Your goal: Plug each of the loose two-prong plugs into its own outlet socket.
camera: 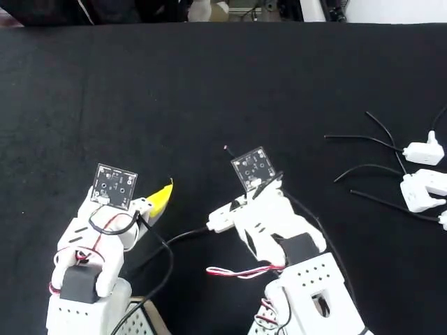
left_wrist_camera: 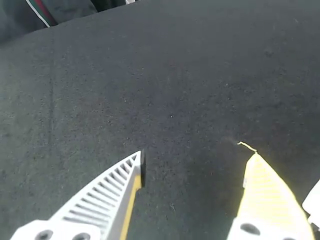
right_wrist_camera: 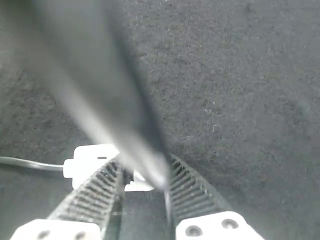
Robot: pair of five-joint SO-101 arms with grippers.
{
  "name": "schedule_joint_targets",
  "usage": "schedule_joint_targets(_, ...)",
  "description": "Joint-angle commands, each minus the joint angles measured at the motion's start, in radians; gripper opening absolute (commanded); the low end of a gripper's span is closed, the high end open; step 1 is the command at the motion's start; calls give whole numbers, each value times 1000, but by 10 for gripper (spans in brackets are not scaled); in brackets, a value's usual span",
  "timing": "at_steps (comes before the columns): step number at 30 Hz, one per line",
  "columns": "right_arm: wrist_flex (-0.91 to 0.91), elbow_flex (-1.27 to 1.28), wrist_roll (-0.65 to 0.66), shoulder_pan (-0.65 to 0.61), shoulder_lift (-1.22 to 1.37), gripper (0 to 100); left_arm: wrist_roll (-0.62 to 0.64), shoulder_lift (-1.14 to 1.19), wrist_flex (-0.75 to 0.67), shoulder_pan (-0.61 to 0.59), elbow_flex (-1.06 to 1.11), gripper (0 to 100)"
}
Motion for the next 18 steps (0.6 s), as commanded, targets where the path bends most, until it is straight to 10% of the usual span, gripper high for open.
schedule_joint_targets(1, -18, 10, 6, 9, -7, 12, -5, -5, 3, 15, -12, 317)
schedule_joint_targets(18, -18, 42, -29, -49, -4, 12, -5, -5, 3, 12, -12, 317)
